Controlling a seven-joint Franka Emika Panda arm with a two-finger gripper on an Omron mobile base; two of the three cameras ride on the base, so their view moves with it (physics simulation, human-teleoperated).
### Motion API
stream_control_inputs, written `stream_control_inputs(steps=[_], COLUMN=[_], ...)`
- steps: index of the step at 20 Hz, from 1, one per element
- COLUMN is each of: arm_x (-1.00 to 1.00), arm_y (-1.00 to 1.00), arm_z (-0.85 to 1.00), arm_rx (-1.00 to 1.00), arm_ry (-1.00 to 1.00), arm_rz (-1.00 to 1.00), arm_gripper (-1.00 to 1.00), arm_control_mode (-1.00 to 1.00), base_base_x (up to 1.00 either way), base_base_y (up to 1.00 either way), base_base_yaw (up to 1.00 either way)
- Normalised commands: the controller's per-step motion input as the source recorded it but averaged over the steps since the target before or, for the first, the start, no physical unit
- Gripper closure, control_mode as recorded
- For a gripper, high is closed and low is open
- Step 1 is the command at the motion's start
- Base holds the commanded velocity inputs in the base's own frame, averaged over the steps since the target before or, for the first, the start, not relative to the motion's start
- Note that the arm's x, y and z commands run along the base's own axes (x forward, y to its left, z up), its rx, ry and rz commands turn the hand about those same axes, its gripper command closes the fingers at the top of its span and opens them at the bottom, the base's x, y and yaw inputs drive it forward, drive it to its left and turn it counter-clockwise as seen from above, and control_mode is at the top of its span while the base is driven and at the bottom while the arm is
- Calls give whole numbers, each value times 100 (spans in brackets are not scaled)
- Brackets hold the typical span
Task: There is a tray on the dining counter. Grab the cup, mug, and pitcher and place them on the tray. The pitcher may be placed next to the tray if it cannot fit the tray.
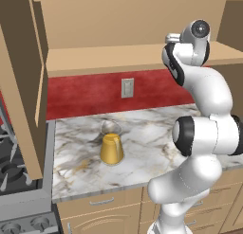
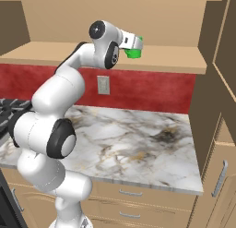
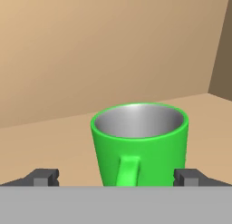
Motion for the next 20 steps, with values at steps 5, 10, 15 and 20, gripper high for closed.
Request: stream_control_inputs(steps=[5,10,15,20], arm_x=[5,0,0,0], arm_y=[0,0,0,0], arm_z=[-2,0,0,0], arm_rx=[0,0,0,0], arm_ry=[0,0,0,0], arm_rz=[0,0,0,0], arm_gripper=[-100,-100,-100,-100], arm_control_mode=[-100,-100,-100,-100], base_base_x=[0,0,0,0], base_base_y=[0,0,0,0], base_base_yaw=[0,0,0,0])
